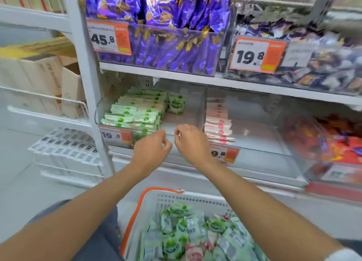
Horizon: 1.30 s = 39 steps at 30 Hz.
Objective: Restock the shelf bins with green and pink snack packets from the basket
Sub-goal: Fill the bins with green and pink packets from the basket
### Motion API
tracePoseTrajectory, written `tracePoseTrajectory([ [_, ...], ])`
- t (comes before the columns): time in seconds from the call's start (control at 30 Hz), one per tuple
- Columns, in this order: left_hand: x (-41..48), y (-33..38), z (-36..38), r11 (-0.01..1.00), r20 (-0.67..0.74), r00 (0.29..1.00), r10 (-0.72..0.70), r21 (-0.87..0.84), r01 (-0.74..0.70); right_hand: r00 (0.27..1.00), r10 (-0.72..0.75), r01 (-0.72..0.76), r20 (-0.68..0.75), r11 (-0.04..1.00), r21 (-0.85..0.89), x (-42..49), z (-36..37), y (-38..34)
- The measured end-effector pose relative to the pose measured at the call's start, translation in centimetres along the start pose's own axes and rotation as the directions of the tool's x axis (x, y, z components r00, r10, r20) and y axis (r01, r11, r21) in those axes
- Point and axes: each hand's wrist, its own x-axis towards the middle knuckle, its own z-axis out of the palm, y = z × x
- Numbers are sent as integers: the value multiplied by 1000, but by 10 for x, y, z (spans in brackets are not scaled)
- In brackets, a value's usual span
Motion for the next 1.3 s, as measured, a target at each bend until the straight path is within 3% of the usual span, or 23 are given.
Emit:
tracePoseTrajectory([
  [0.1, -46, -11, 40, 993, 351, 932, -91, 107, 57, 958, 68, -50, 279, 996, -73, -67, 25, 24],
  [0.17, -71, -24, 67, 981, 535, 829, -164, 176, 81, 859, 163, -137, 486, 987, -89, -113, 49, 47],
  [0.3, -95, -47, 108, 961, 682, 686, -254, 256, 102, 617, 315, -366, 721, 926, -92, -195, 96, 91],
  [0.37, -101, -57, 123, 953, 705, 645, -294, 270, 140, 553, 364, -430, 749, 895, -118, -215, 119, 103],
  [0.43, -107, -66, 138, 946, 715, 624, -317, 286, 154, 588, 368, -477, 720, 877, -58, -219, 143, 106],
  [0.57, -112, -69, 152, 950, 740, 597, -310, 272, 157, 714, 297, -415, 634, 909, 40, -201, 181, 94],
  [0.67, -112, -67, 157, 952, 735, 606, -304, 243, 183, 786, 282, -328, 550, 944, -15, -198, 202, 87],
  [0.73, -113, -71, 161, 949, 731, 606, -314, 231, 213, 795, 280, -272, 538, 958, -96, -200, 207, 85],
  [0.8, -114, -75, 166, 947, 712, 627, -315, 193, 256, 798, 254, -270, 546, 962, -53, -198, 203, 87],
  [0.93, -100, -71, 159, 900, 648, 731, -215, -160, 406, 788, 121, -286, 603, 940, 185, -162, 149, 89],
  [1.03, -83, -58, 134, 793, 663, 747, -57, -424, 437, 817, 36, -290, 576, 889, 355, -117, 92, 83],
  [1.17, -67, -36, 95, 750, 599, 801, 19, -538, 385, 847, -29, -212, 531, 898, 386, -68, 30, 65],
  [1.3, -48, -23, 59, 789, 464, 883, 62, -565, 242, 859, -81, -117, 505, 930, 348, -30, -14, 45],
])
